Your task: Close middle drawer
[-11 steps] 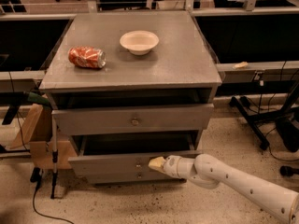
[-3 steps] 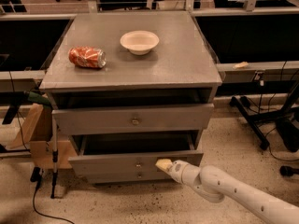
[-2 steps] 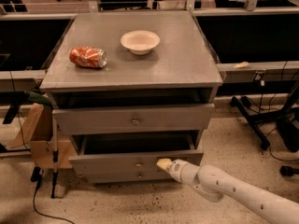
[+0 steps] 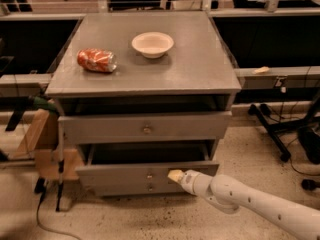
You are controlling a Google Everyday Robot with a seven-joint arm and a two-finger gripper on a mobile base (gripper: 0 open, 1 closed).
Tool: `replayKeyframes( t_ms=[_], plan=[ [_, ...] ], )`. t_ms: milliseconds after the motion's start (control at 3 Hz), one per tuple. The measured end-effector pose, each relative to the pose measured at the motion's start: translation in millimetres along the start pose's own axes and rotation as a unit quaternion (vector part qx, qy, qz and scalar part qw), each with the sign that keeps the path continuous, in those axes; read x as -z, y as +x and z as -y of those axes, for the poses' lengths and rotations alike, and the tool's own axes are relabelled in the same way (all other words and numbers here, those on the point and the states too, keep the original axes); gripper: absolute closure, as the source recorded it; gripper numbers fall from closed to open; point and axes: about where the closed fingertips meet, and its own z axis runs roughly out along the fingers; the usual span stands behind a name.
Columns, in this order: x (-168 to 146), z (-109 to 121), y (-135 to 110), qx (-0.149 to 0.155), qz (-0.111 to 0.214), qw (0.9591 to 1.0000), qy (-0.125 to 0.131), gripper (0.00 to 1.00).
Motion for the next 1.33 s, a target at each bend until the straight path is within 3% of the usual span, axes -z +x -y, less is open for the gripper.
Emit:
replayKeyframes(
  t_ms=[333,1333],
  plan=[
    [1.5,-3.4,-1.7,0.047,-0.009,0.9985,0.027,1.0],
    [4.4,-5.2,-6.1,0.058,0.006,0.9976,0.038,1.0]
  ],
)
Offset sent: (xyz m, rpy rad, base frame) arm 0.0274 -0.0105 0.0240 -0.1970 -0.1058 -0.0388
